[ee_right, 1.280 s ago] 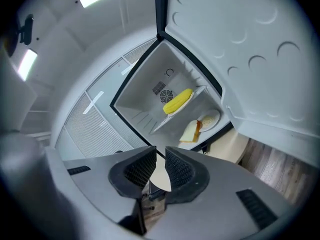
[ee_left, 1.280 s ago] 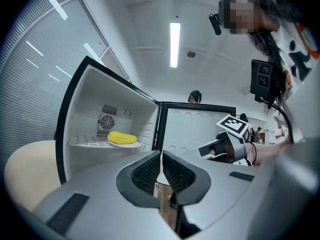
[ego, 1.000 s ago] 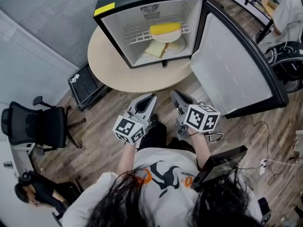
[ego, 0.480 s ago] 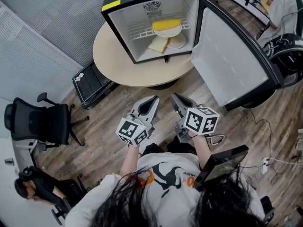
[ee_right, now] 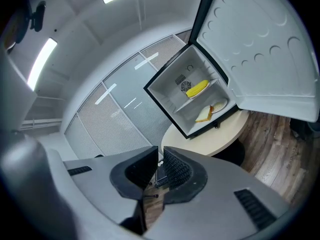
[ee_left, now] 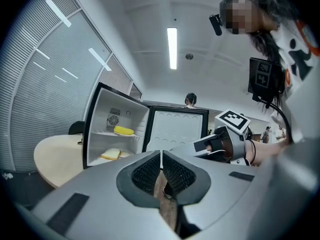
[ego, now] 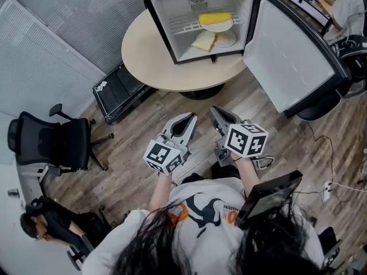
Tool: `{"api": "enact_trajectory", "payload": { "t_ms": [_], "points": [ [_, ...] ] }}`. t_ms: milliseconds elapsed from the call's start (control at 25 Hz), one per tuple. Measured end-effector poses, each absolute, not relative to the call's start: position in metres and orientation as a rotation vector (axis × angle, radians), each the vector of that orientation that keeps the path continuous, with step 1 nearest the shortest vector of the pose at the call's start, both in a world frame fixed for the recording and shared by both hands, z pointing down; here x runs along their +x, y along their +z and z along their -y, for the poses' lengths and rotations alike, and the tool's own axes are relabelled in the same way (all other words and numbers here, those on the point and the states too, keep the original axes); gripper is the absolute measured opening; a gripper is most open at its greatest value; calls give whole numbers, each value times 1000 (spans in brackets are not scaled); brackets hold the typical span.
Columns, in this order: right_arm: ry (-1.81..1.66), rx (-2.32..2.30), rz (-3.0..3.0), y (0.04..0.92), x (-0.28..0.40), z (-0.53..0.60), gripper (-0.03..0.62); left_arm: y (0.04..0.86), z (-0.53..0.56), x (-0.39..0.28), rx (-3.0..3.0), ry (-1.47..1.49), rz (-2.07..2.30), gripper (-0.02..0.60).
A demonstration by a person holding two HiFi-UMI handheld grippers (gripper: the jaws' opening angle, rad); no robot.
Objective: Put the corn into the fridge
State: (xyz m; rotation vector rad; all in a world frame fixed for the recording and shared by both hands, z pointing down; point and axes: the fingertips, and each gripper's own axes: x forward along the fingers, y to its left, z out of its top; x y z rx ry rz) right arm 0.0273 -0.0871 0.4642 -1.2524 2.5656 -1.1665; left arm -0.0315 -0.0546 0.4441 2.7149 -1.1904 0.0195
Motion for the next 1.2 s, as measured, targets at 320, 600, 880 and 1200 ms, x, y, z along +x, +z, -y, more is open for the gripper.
{"api": "enact_trajectory", "payload": {
  "t_ms": [320, 600, 880, 1200],
  "points": [
    [-1158, -1263, -2551, 469, -16, 23, 38, 456, -2, -75, 2704, 13, 1146, 12],
    [-1145, -1304, -2546, 476, -29, -20, 35, 456, -40, -86, 2734, 4, 1081, 12],
    [-1084, -1365, -2608, 479, -41, -41, 34, 457, -61, -100, 2736, -6, 1070, 12],
    [-1065, -1393, -2649, 486, -47, -54, 35, 458, -74, -105, 2734, -38, 1068, 12]
  ]
}}
